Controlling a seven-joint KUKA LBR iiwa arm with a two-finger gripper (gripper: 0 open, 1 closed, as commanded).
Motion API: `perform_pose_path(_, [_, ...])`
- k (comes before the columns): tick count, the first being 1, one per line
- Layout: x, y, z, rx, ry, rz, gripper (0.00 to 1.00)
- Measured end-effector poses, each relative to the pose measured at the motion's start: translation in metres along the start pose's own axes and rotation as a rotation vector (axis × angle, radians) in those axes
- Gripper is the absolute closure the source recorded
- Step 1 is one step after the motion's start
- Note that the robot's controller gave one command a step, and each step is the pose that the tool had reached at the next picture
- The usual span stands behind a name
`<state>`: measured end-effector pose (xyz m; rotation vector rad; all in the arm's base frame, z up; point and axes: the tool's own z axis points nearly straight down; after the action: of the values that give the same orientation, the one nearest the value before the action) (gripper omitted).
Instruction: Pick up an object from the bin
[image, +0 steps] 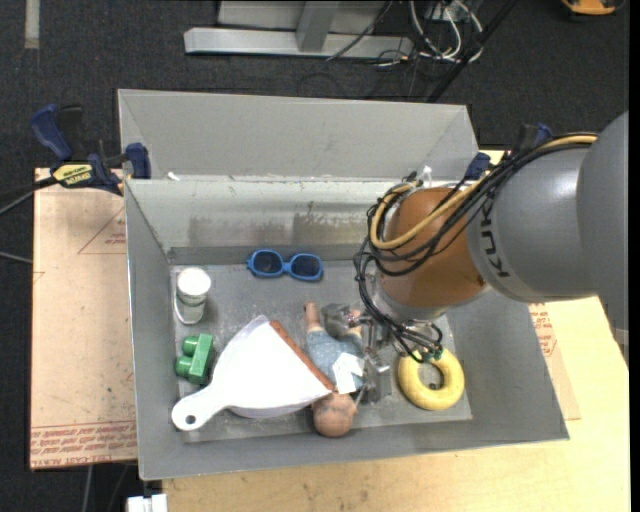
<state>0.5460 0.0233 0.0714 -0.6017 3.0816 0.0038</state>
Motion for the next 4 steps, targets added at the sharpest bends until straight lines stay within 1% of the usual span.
perform_pose_path(1, [0.005, -0.012, 0.001, 0.005, -0.008, 0.075, 0.00])
perform_pose_path(2, [0.005, -0.004, 0.002, 0.005, -0.005, 0.153, 0.00])
perform_pose_path(3, [0.009, 0.005, 0.001, 0.006, -0.011, -0.101, 0.00])
perform_pose_path(4, [0.023, 0.021, -0.001, 0.006, -0.014, 0.144, 1.00])
